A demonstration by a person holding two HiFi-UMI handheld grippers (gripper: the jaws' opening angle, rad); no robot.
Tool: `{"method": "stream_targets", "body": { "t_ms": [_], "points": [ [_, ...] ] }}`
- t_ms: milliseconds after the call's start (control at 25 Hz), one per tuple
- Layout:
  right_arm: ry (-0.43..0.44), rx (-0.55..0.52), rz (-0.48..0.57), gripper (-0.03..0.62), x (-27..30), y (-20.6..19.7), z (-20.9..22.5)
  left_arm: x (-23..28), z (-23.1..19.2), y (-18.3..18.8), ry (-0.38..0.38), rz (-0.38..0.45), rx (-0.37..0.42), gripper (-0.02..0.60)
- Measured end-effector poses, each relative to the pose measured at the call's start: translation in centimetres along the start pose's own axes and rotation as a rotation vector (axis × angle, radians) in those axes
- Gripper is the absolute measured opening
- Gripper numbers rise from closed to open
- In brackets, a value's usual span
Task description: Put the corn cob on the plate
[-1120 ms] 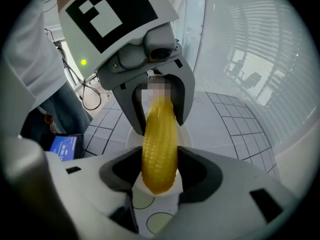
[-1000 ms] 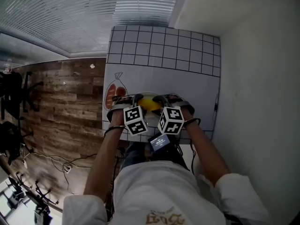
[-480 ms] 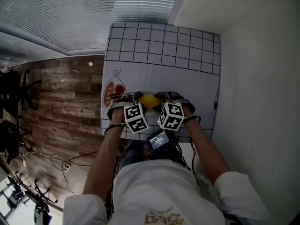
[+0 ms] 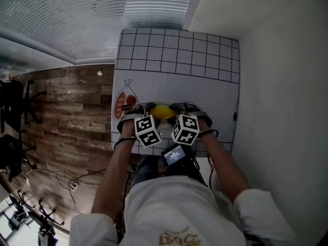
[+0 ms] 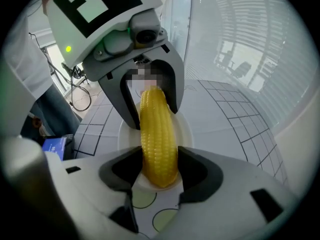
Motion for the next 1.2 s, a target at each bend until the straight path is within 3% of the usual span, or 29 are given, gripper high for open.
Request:
{"method": "stream_targets", "body": {
  "t_ms": [440, 800, 960, 1080, 1120, 1200],
  "points": [
    [-0.056, 0.066, 0.009, 0.230, -0.8, -0.5, 0.0, -1.2, -0.3, -0.9, 0.009, 0.027, -0.041, 0.282],
    [-0.103, 0.179, 0.078, 0.230, -3.8, -1.4, 0.1, -2.4, -0.6, -1.2, 0.023, 0.053, -0.075, 0.282],
    [-0.149, 0.208, 0.113, 0.203, -5.0, -1.5, -0.4, -3.8, -0.9, -1.8, 0.068, 0.099, -0.126, 0.282],
    [-0.191, 0.329, 0.215, 0.137, -6.1, -1.6, -0.3, -5.1, -1.3, -2.1, 0.123, 0.153, -0.176, 0.282],
    [-0.210, 0.373, 0.248, 0.113, -6.4, -1.7, -0.3, -5.6, -1.3, -2.2, 0.140, 0.173, -0.198, 0.271],
    [-0.255, 0.426, 0.290, 0.067, -7.3, -1.7, -0.5, -6.5, -1.4, -2.6, 0.187, 0.214, -0.239, 0.153]
  ]
}}
Point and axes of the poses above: the fingertips, and each gripper's own axes: x forward along the fingers, z to its right, y out of its top, the point moved 8 cm from there along -x, backward along the fingers, and after that the axes turned 2 degrees about -z, right-handed, at the moved point
